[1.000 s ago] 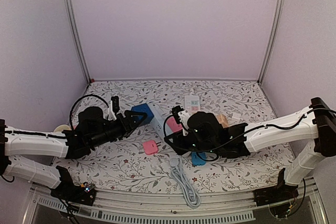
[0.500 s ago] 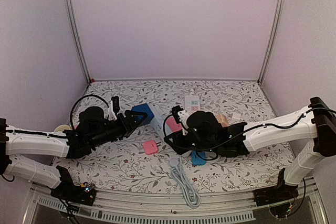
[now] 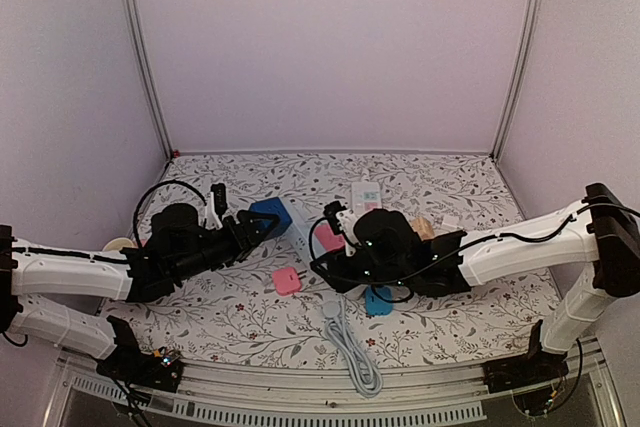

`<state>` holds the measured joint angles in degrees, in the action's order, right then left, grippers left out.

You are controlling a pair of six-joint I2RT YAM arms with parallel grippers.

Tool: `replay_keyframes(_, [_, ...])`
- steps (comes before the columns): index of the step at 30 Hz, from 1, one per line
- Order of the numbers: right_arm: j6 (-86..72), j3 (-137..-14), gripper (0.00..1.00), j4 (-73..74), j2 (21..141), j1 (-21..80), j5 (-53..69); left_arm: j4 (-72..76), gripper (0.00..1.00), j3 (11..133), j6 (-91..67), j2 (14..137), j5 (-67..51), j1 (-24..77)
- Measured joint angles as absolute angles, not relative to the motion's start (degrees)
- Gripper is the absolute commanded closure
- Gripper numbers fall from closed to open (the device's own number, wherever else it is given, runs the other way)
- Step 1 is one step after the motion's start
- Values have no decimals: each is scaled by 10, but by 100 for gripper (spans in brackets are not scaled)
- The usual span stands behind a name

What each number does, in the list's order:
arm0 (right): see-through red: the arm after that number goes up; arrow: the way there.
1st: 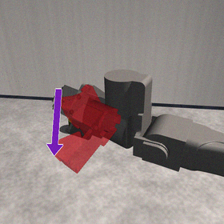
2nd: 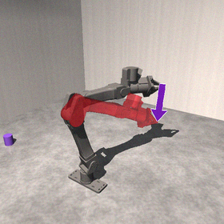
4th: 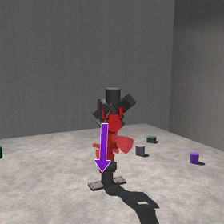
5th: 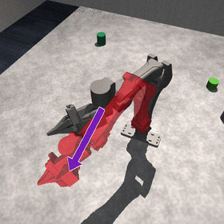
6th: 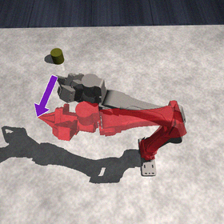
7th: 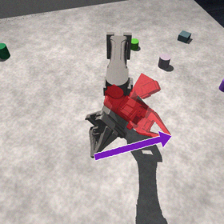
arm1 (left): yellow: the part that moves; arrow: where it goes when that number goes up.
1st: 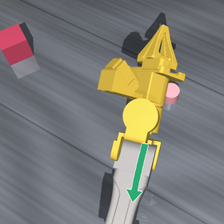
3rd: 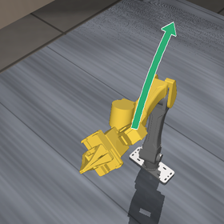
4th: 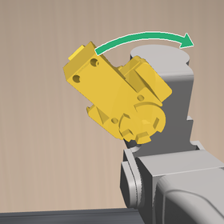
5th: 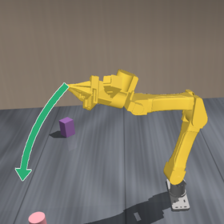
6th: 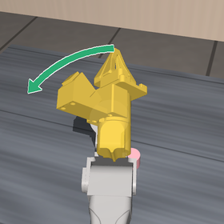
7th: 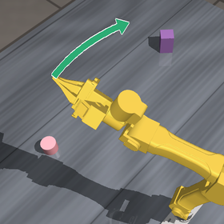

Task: Pull the plug off the socket

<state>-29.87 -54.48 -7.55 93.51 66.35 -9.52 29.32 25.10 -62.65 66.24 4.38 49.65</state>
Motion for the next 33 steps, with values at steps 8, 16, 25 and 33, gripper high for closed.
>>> replay_keyframes(8, [-287,-571,97,-23,935,681,-150,300,100,251,-640,670,41,496])
replay_keyframes(16, [-278,-578,98,2,935,690,-182,318,100,251,-649,689,31,496])
replay_keyframes(25, [-278,-550,98,-51,935,639,-56,316,100,251,-628,688,39,495])
replay_keyframes(33, [-278,-541,97,-68,934,623,-15,314,100,251,-627,687,41,495])
